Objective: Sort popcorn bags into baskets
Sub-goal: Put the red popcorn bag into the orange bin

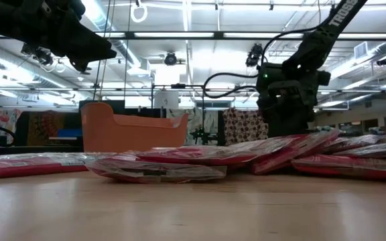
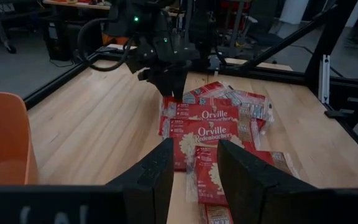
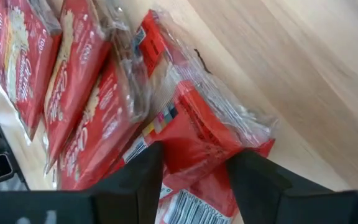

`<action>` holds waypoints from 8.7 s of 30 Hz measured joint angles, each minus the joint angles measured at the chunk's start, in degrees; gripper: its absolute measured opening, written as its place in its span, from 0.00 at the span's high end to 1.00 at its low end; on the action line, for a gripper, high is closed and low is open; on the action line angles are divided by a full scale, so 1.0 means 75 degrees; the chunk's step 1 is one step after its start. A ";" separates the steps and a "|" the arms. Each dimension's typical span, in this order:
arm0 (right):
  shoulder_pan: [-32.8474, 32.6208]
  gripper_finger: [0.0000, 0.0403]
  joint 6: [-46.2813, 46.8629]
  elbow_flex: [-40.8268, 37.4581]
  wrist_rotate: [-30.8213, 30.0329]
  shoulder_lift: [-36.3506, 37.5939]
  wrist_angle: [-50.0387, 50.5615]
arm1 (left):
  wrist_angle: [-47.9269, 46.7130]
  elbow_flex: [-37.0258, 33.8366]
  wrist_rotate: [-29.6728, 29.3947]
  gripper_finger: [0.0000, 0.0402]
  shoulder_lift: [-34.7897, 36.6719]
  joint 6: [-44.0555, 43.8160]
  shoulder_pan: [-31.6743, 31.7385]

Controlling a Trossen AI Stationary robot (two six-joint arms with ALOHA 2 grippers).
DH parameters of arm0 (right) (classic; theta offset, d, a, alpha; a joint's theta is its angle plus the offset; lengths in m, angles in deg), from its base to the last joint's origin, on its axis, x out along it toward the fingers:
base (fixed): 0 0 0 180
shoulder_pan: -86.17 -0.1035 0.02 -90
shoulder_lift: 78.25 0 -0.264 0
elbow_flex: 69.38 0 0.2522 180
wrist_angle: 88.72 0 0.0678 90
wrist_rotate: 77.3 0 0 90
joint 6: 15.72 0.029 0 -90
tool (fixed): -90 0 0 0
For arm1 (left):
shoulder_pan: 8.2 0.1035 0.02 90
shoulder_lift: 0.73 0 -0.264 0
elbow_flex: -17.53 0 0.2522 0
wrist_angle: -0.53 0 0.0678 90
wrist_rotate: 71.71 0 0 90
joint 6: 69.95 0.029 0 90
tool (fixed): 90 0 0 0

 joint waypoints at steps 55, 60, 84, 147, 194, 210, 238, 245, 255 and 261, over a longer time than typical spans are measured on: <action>-0.1873 0.98 -0.3823 0.5353 -0.5940 0.0324 -0.0078 | -0.0620 0.1095 -0.1226 0.68 0.0619 0.0867 0.0023; -0.1899 0.98 -0.4043 0.6619 -0.5933 -0.0894 -0.0171 | -0.0681 0.0874 -0.1280 0.68 0.1369 0.1239 0.0026; -0.1184 0.83 -0.4755 0.9087 -0.5663 -0.4996 -0.1106 | -0.1515 -0.0248 -0.0364 0.68 0.3060 0.0145 0.0028; -0.3385 0.56 -0.1780 0.7986 -0.6317 -0.3377 0.5090 | -0.2445 -0.0245 -0.0557 0.68 0.2996 -0.0423 0.0029; -0.3609 0.51 0.1006 0.3037 -0.3821 -0.1960 -0.0566 | -0.0361 -0.0242 -0.1682 0.68 0.0901 0.0047 0.0030; -0.3395 0.50 0.1220 0.3034 -0.3234 -0.2028 -0.0294 | -0.0315 -0.0242 -0.1597 0.68 0.0901 0.0075 0.0029; -0.3549 0.93 0.1133 0.3016 -0.3791 -0.1858 -0.0670 | -0.0377 -0.0242 -0.1338 0.68 0.0901 -0.0001 0.0029; -0.3444 0.95 0.0267 0.3016 -0.4625 -0.0995 -0.0761 | -0.0330 -0.0242 -0.1338 0.68 0.0901 -0.0006 0.0029; -0.3090 0.95 -0.1536 0.4046 -0.6249 -0.0547 -0.0455 | 0.0229 -0.0242 -0.0369 0.68 0.0903 0.0010 0.0029; -0.2689 0.95 -0.2952 0.5695 -0.6529 -0.1362 -0.0063 | 0.0267 -0.0242 -0.0367 0.68 0.0903 0.0015 0.0029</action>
